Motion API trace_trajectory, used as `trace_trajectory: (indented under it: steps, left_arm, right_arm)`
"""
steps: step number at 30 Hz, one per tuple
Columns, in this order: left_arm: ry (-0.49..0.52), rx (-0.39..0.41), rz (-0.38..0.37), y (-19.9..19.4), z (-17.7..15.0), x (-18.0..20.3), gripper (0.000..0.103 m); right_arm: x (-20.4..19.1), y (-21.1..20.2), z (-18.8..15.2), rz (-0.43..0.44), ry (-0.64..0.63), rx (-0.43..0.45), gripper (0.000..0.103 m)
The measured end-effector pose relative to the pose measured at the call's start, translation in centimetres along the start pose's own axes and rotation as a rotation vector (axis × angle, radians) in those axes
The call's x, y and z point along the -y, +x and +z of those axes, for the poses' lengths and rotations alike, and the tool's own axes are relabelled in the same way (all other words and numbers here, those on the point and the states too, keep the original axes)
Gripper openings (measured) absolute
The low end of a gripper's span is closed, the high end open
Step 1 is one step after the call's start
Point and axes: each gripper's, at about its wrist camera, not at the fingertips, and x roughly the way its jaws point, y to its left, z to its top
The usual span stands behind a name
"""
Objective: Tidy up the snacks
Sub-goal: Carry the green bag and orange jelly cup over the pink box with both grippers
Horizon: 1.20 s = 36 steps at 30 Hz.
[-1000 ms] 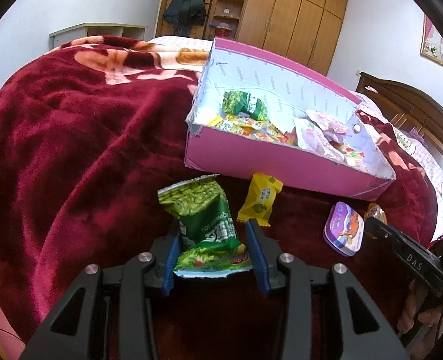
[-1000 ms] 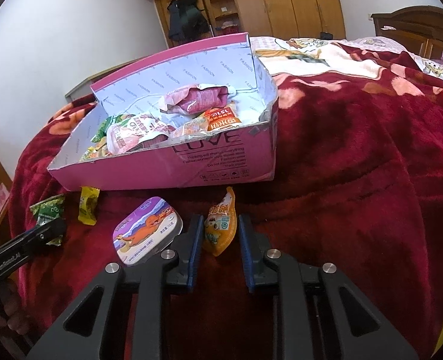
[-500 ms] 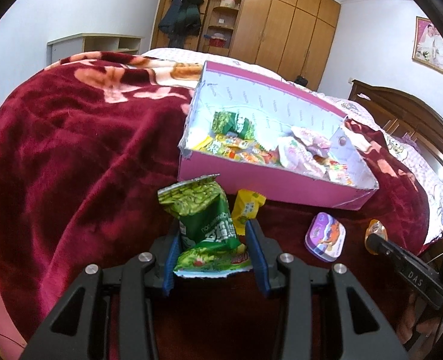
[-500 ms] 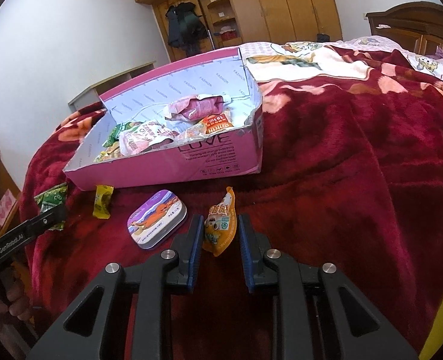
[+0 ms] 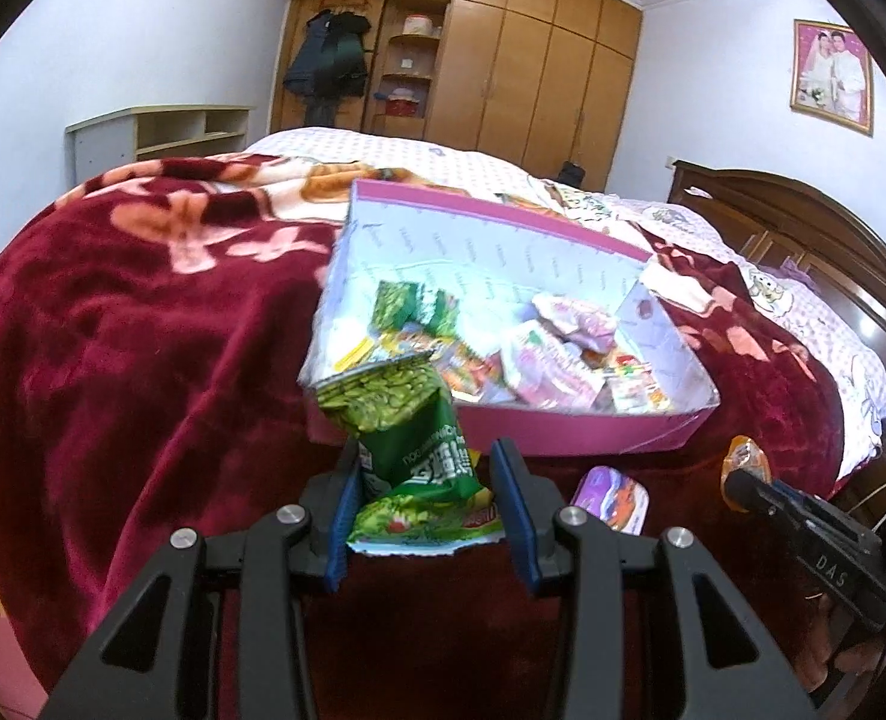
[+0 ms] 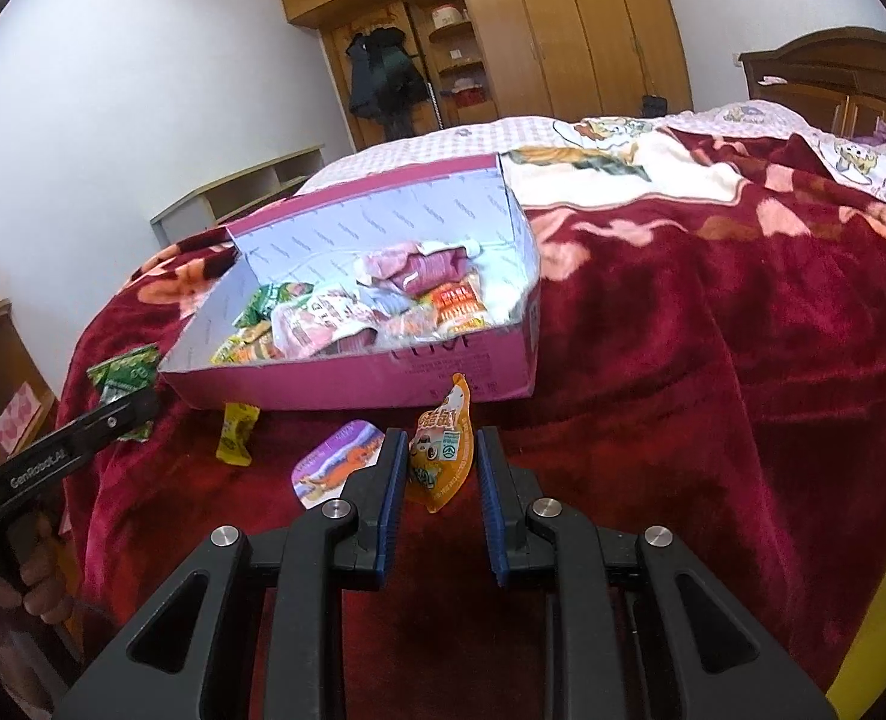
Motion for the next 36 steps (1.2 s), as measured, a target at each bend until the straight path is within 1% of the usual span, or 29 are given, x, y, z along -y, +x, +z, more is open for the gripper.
trace_trajectory:
  steps: [4,14,19,24,30,36]
  left_arm:
    - [0.029,0.015,0.0,0.4,1.3,0.6,0.043]
    - [0.048,0.027,-0.036,2.1,4.4,1.5,0.043]
    - [0.069,0.029,-0.042,4.0,6.1,2.2,0.043]
    - [0.075,0.009,-0.066,6.1,7.3,2.8,0.043]
    - [0.093,0.002,-0.068,8.5,8.4,3.8,0.043]
    - [0.102,-0.037,-0.059,11.8,9.1,4.6,0.043]
  right_arm:
    - [-0.2,0.1,0.4,0.004,-0.011,0.002,0.024]
    - [-0.6,0.8,2.5,0.007,-0.032,0.001,0.024]
    - [-0.8,1.7,3.7,0.003,-0.052,0.003,0.024]
    - [-1.1,2.4,4.9,0.003,-0.078,0.011,0.024]
    - [-1.0,3.6,6.2,-0.011,-0.099,0.017,0.024]
    - [-0.6,4.8,7.0,-0.032,-0.106,0.017,0.024]
